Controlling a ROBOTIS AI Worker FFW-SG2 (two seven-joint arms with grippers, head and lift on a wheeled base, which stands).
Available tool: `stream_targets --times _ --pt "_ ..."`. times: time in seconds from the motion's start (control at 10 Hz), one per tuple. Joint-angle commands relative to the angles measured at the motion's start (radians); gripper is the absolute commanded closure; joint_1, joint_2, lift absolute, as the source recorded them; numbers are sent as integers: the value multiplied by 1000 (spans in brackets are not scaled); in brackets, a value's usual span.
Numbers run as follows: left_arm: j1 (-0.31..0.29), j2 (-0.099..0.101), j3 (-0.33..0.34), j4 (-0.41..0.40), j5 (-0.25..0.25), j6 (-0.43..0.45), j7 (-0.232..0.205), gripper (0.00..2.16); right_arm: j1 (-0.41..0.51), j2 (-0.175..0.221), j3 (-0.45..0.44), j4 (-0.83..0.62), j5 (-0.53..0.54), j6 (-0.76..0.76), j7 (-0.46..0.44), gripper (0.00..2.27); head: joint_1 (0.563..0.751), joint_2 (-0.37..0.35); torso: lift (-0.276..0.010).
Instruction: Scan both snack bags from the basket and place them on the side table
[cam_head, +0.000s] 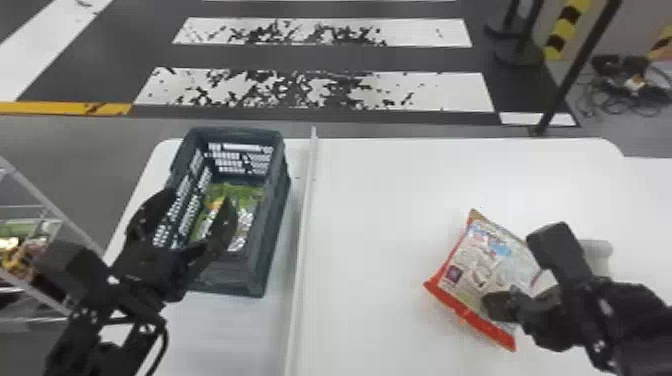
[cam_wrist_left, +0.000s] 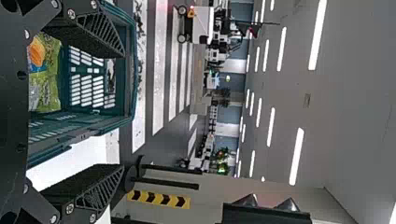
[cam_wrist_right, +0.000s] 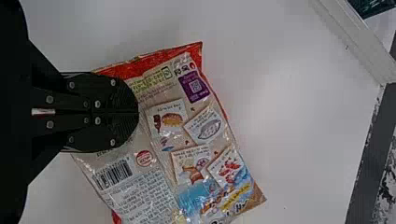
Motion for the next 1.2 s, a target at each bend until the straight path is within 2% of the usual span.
stream_targets --times 0.0,0.2,0.4,0.8,1.1 --pt "5 -1 4 0 1 -10 -1 167 28 10 -21 -81 -29 2 -6 2260 695 31 -74" --pt "5 -3 4 0 1 -13 -1 167 50 44 -101 -164 -46 14 -17 2260 695 45 -74" --pt "5 -1 4 1 1 -13 -1 167 37 48 -148 -151 -27 20 -30 2260 695 19 -74" --pt "12 -1 6 1 6 -32 -7 167 -27 45 -158 31 -16 5 -57 2260 695 -55 -74" --pt "14 4 8 -2 15 -38 -10 167 -61 44 -151 117 19 -16 -72 2260 695 -78 -74"
